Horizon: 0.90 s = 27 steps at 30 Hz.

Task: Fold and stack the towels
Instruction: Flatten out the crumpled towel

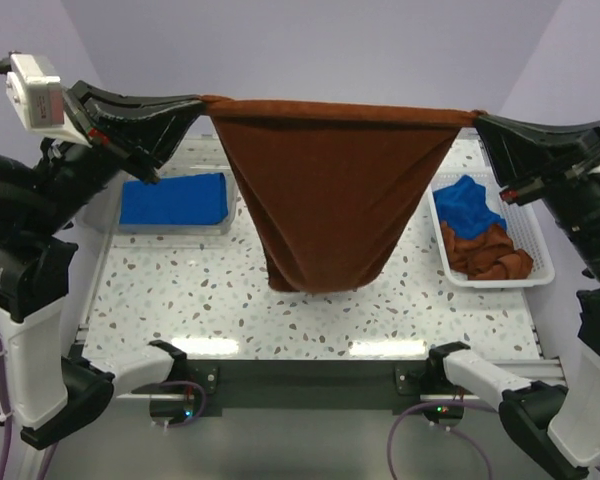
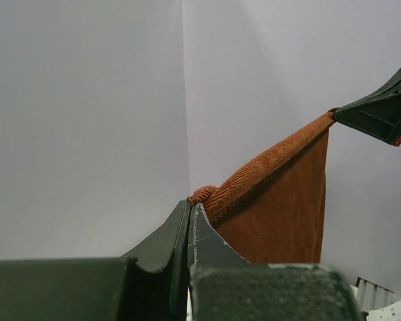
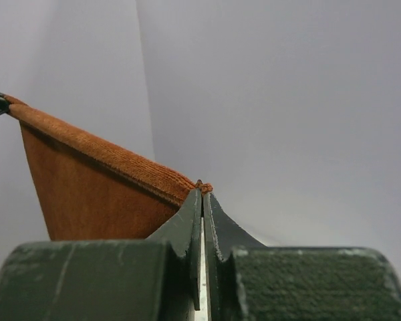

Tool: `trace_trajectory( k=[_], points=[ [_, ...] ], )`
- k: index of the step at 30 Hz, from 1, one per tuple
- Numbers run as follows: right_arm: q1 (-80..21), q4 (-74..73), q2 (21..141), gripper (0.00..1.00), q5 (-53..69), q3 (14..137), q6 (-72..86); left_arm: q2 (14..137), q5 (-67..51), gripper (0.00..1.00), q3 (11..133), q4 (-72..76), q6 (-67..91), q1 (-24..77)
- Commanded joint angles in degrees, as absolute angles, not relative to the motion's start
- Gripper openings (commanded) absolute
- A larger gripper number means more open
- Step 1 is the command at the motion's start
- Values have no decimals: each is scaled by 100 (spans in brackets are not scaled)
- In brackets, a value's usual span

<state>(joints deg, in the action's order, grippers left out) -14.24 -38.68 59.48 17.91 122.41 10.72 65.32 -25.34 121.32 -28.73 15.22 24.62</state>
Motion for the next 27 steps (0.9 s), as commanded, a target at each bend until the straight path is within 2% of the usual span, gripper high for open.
trace_trajectory(
  k=[1, 6, 11, 16, 21, 27],
  points=[
    [-1274, -3446, 6195, 0, 607, 12375, 686, 6661, -1363, 0, 12358, -2549, 1151, 2294],
    [-1274, -3033, 6863, 0, 97, 11910, 624, 7355, -406, 0, 12094, -2523, 1134, 2294],
    [-1274, -2542, 7890, 0, -254, 11672, 545, 8857, 465, 0, 12199, -2470, 932, 2057],
    [-1274, -2014, 9165, 0, -702, 11452, 405, 10641, 106, 0, 12541, -2207, 1115, 1505],
    [-1248, -1591, 10360, 0, -537, 11688, 299, 12187, -570, 0, 12832, -1943, 1300, 1091],
    [-1231, -1845, 11635, 0, -150, 12339, 386, 12946, -1230, 0, 12937, -1644, 1608, 809]
  ],
)
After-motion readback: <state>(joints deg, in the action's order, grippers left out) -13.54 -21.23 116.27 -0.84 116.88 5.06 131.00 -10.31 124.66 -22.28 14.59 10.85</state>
